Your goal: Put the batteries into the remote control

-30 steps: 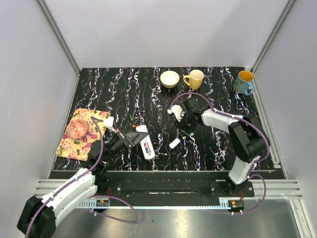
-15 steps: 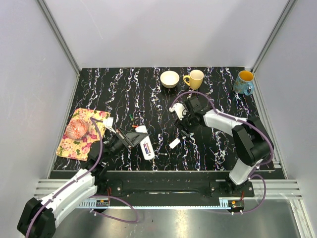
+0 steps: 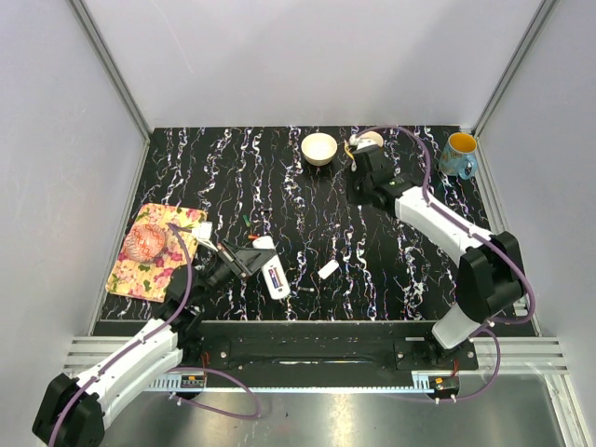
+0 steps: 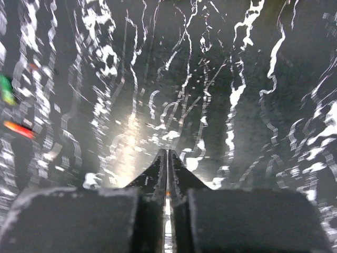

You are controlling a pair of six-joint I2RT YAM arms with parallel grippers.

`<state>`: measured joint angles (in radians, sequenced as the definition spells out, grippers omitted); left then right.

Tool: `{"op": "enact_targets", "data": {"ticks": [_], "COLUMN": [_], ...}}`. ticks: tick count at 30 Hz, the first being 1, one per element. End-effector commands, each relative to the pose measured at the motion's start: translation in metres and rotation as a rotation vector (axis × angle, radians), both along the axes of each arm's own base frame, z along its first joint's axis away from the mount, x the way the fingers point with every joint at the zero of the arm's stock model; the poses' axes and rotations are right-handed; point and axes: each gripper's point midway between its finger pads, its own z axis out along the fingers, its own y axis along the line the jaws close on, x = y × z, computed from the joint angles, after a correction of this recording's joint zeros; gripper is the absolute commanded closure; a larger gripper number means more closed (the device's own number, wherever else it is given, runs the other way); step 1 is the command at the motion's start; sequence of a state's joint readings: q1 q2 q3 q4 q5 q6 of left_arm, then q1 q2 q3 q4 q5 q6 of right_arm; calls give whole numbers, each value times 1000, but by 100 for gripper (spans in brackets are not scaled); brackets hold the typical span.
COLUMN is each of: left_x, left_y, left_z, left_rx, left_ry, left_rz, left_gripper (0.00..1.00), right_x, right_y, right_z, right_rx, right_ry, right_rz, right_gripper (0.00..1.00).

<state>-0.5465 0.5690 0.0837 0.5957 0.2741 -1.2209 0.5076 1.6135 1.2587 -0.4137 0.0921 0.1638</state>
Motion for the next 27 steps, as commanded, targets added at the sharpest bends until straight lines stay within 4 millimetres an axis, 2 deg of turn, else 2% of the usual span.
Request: {"op": "enact_targets", "data": {"ticks": [1, 2, 3, 5, 6, 13, 22, 27], "left_x": [2, 2, 2, 2, 3, 6, 6, 6], "left_y": [4, 4, 4, 5, 5, 4, 3, 3], "left_z": [5, 7, 6, 4, 4, -5, -6, -7], "left_rx": [-20, -22, -21, -15, -13, 8, 4, 6], "left_ry": [-22, -23, -20, -16, -12, 11, 18, 18], "left_rz": [30, 28, 31, 33, 36, 42, 36, 33], "left_gripper": [100, 100, 100, 100, 100, 100, 100, 100], "right_x": [0, -5, -13, -17, -25, -46, -59, -56], "right_y": [4, 5, 2, 8, 4, -10, -8, -3], "right_z": [-4, -8, -22, -22, -32, -65, -95, -104], "right_rx": [270, 297, 311, 422, 427, 240, 182, 159], "right_ry": [171, 198, 235, 248, 264, 317, 389, 400], "right_rz": [-375, -406, -455, -550, -584, -729, -809, -795], "right_gripper": [89, 84, 79, 66, 60, 52, 57, 59]}}
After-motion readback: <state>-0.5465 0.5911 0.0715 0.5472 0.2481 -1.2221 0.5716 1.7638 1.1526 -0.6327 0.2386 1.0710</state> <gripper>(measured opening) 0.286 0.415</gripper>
